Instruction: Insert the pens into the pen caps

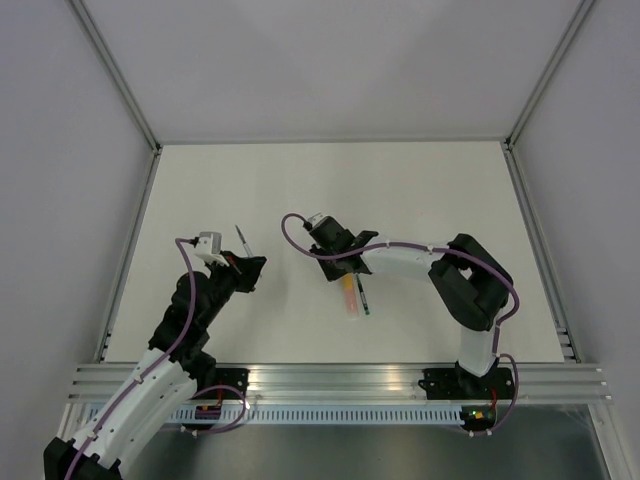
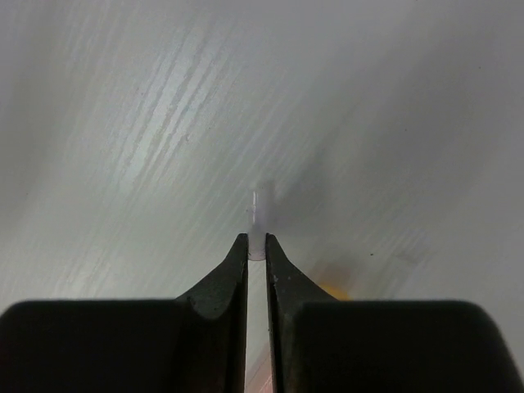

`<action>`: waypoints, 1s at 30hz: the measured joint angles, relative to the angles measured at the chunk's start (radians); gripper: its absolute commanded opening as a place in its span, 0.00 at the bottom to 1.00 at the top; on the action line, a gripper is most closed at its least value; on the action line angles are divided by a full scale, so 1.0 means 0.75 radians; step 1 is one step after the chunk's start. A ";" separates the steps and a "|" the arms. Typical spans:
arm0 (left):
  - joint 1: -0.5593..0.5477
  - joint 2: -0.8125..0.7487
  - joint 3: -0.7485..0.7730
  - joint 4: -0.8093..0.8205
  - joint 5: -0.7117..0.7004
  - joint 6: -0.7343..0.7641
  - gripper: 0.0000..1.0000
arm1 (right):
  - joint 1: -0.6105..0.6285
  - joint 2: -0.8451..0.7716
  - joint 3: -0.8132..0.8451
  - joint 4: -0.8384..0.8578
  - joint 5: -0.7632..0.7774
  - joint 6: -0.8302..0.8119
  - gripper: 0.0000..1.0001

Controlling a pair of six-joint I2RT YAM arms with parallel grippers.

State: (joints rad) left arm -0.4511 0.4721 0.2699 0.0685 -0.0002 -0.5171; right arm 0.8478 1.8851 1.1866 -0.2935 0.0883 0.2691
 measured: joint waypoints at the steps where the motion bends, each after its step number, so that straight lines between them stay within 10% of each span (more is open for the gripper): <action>1: 0.000 0.000 0.000 -0.001 -0.001 0.000 0.02 | 0.005 0.000 0.005 -0.021 0.014 0.007 0.17; 30: 0.000 -0.157 -0.015 -0.062 -0.101 -0.001 0.02 | 0.008 0.109 0.189 -0.253 0.065 0.020 0.26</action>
State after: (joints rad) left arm -0.4511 0.3542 0.2584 0.0223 -0.0757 -0.5175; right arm 0.8539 1.9671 1.3281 -0.4831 0.1371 0.2840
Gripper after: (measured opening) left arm 0.100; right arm 0.231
